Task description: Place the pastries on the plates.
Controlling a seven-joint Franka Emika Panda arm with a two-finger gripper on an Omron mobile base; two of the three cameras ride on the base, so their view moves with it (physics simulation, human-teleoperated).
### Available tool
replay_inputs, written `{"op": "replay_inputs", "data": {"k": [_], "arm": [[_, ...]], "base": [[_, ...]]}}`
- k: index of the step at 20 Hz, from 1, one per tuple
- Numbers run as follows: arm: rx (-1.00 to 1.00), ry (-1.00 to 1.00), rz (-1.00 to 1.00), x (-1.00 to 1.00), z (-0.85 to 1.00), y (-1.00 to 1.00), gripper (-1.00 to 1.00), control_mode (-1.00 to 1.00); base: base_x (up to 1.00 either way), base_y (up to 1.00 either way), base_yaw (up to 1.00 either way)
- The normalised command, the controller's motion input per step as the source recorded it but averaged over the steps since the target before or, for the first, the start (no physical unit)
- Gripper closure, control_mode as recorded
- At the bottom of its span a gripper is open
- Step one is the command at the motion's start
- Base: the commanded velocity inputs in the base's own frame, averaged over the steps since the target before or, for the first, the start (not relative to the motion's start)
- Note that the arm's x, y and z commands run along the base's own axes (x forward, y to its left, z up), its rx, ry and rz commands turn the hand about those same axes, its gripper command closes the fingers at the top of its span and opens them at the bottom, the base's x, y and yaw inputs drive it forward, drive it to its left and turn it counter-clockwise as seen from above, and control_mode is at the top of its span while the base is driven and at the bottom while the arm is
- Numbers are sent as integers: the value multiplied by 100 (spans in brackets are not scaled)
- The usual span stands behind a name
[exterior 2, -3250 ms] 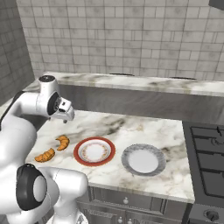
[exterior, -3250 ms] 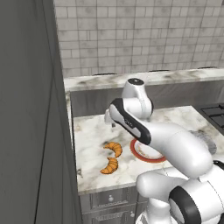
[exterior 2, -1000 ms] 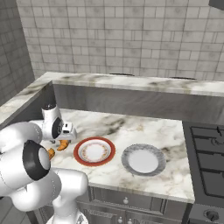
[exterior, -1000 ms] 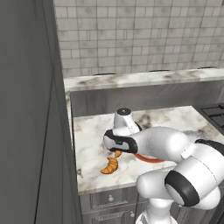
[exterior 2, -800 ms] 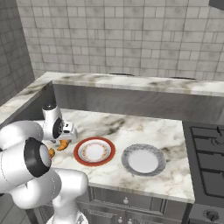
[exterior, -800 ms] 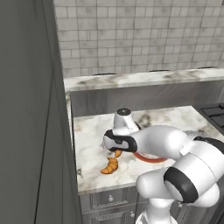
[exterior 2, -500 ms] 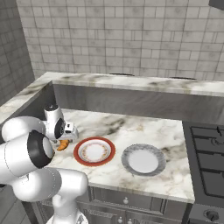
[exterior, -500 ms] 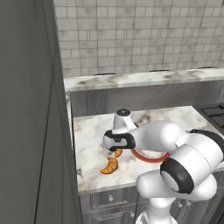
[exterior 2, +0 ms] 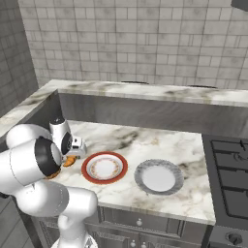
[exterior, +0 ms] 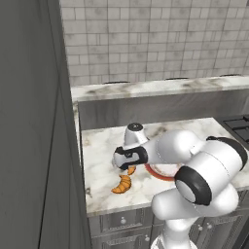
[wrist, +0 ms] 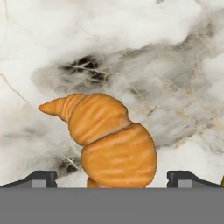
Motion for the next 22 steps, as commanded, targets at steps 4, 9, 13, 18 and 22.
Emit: {"op": "replay_inputs", "data": {"k": [4, 9, 13, 18, 22], "arm": [[0, 0, 3, 5, -9, 0, -100, -100], [0, 0, 3, 11, -18, 0, -100, -100], [0, 0, 1, 1, -7, 0, 100, -100], [0, 0, 0, 0, 0, 0, 100, -100], [0, -2, -4, -3, 49, -44, 100, -100]], "base": [[0, 0, 0], [0, 0, 0], [0, 0, 0], [0, 0, 0], [0, 0, 0]]}}
